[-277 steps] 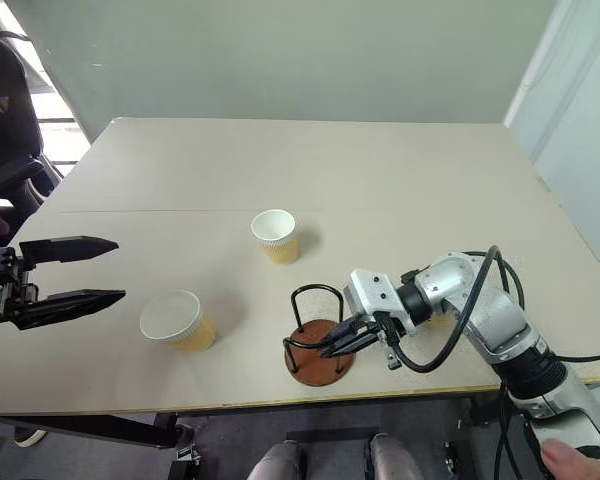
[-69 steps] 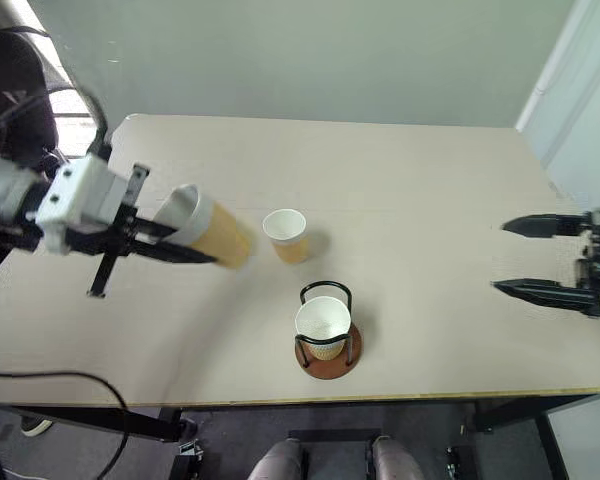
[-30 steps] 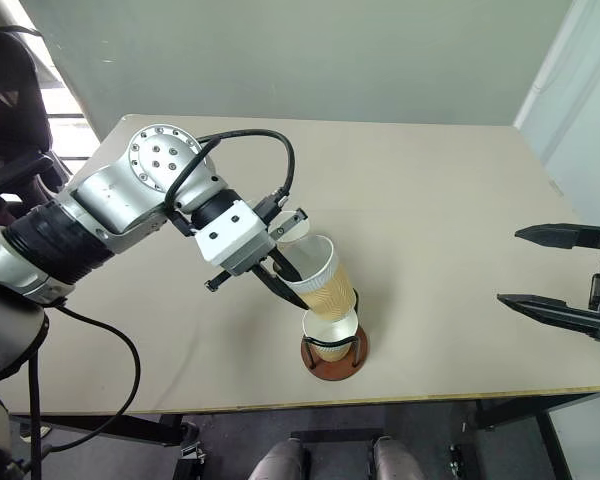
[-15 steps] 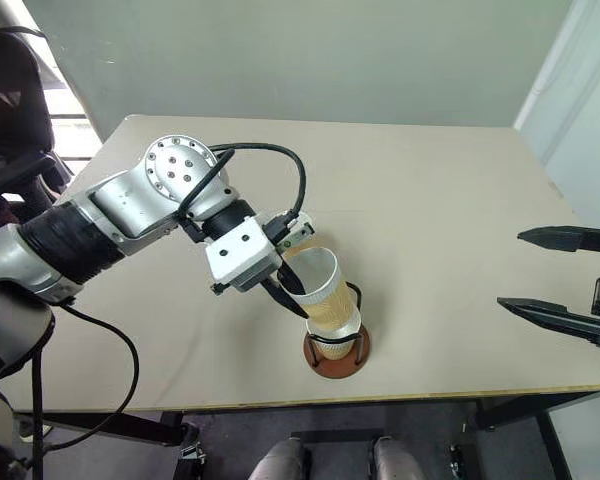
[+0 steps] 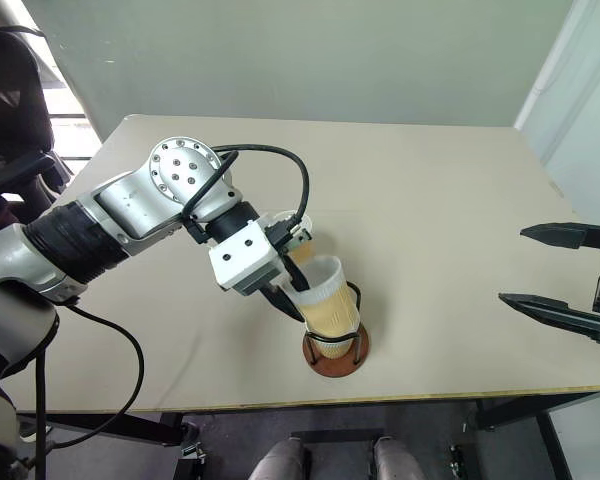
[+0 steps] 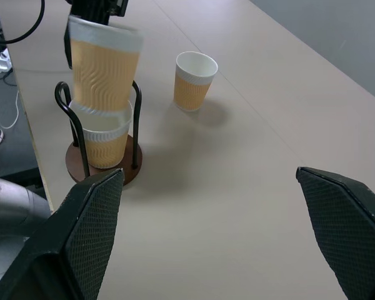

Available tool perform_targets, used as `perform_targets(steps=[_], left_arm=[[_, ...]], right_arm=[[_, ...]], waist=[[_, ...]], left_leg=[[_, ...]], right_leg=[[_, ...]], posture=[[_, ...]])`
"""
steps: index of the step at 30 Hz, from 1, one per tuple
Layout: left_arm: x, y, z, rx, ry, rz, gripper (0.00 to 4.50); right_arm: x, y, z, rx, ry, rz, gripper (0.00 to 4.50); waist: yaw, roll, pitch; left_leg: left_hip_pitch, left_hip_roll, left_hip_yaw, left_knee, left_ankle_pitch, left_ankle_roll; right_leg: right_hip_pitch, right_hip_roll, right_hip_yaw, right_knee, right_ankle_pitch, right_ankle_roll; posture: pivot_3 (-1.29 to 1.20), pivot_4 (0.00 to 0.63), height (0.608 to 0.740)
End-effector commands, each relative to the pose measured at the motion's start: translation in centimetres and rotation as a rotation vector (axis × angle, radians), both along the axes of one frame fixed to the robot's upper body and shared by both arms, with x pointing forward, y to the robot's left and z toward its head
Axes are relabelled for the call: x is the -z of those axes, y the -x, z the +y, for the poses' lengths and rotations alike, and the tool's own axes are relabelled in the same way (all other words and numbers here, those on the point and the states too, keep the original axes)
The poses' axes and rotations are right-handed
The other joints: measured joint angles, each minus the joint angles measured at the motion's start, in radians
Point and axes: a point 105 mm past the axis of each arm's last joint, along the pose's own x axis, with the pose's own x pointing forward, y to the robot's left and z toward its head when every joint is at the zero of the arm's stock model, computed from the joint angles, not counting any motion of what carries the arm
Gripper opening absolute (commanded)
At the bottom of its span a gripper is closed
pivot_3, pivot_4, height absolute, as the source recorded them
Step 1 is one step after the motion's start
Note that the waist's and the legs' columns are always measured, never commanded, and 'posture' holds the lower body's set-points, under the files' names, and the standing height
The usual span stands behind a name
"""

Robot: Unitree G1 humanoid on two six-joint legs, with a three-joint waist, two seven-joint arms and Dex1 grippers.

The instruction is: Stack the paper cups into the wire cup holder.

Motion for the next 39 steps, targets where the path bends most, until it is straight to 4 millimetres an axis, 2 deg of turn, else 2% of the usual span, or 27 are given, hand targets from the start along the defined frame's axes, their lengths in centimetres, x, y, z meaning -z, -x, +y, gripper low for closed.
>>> perform_targets(steps=[1,8,10,13,16,18,21,23,30,37,39], left_arm=[[-0.4,0.4,0.0,0.046,-0.027,-0.025,2.05],[-0.7,0.2,-0.3,0.042,0.005,-0.042,4.43],[-1.3,0.0,-0.4,0.028,0.037,-0.041,4.47],[-3.7,-1.0,-0.3,-0.054,0.131,-0.048,4.47],[-6.7,-4.5,1.8,-0.274,0.232,-0.1,4.47],[-7.5,-6.8,3.8,-0.422,0.261,-0.145,4.47],[-6.1,-10.5,7.3,-0.67,0.22,-0.241,4.47],[-4.2,-11.5,8.2,-0.735,0.197,-0.227,4.47],[-0.8,-12.2,5.8,-0.687,0.173,-0.187,4.47],[1.7,-12.7,5.2,-0.7,0.122,-0.182,4.47],[2.4,-12.8,5.3,-0.706,0.098,-0.185,4.11]], right_arm=[[-0.5,0.0,0.0,0.004,0.01,-0.032,4.5],[-0.4,-0.3,0.0,0.005,0.012,-0.036,4.5],[-0.4,-0.4,-0.1,0.004,0.015,-0.036,4.5],[-0.5,-0.6,-0.1,0.001,0.018,-0.038,4.5],[-0.5,-0.9,-0.1,-0.001,0.026,-0.04,4.5],[-0.4,-1.1,-0.1,-0.005,0.026,-0.04,4.5],[-0.3,-1.3,0.2,-0.017,0.026,-0.039,4.5],[-0.3,-1.5,0.2,-0.022,0.027,-0.039,4.5],[-0.4,-1.9,0.3,-0.034,0.029,-0.044,4.5],[-0.3,-1.7,0.4,-0.034,0.029,-0.044,4.5],[-0.4,-1.7,0.3,-0.032,0.03,-0.045,4.5]], waist=[[0.0,0.0,0.0],[0.0,0.0,0.0],[0.0,0.0,0.0],[0.001,0.0,0.0],[0.001,0.0,0.0],[0.0,0.001,0.0],[0.0,0.003,0.0],[0.0,0.004,0.0],[0.018,0.004,0.0],[0.018,0.004,0.0],[0.018,0.004,0.0]], left_leg=[[0.0,0.0,0.0,0.0,0.0,0.0],[0.0,0.0,0.0,0.0,0.0,0.0],[0.0,0.0,0.0,0.0,0.0,0.0],[0.0,0.0,0.0,0.0,0.0,0.0],[0.0,0.0,0.0,0.0,0.0,0.0],[0.0,0.001,0.0,0.0,0.0,0.0],[0.001,0.002,0.0,0.0,-0.001,0.002],[0.001,0.002,0.0,0.0,-0.002,0.003],[-0.006,-0.002,-0.003,0.003,-0.002,0.003],[-0.01,-0.005,-0.001,0.004,-0.002,0.004],[-0.01,-0.005,-0.001,0.004,-0.002,0.004]], right_leg=[[0.0,0.0,0.0,0.0,0.0,0.0],[0.0,0.0,0.0,0.0,0.0,0.0],[0.0,0.0,0.0,0.0,0.0,0.0],[0.0,0.0,0.0,0.0,0.0,0.001],[0.0,0.0,0.0,0.0,0.0,0.001],[0.0,0.0,0.0,0.0,0.0,-0.001],[-0.001,0.0,0.0,0.0,0.0,-0.001],[-0.001,0.0,0.0,0.0,0.001,-0.001],[-0.004,0.0,0.0,-0.001,0.005,0.008],[-0.005,-0.002,0.001,-0.009,0.007,0.014],[-0.005,-0.002,0.001,-0.011,0.007,0.015]], posture=[[0.0,0.15,0.74],[0.0,0.15,0.74],[0.0,0.15,0.74],[0.0,0.15,0.74],[0.0,0.15,0.74],[0.0,0.15,0.74],[0.0,0.15,0.74],[0.0,0.15,0.74],[0.0,0.15,0.74],[0.0,0.15,0.74],[0.0,0.15,0.74]])
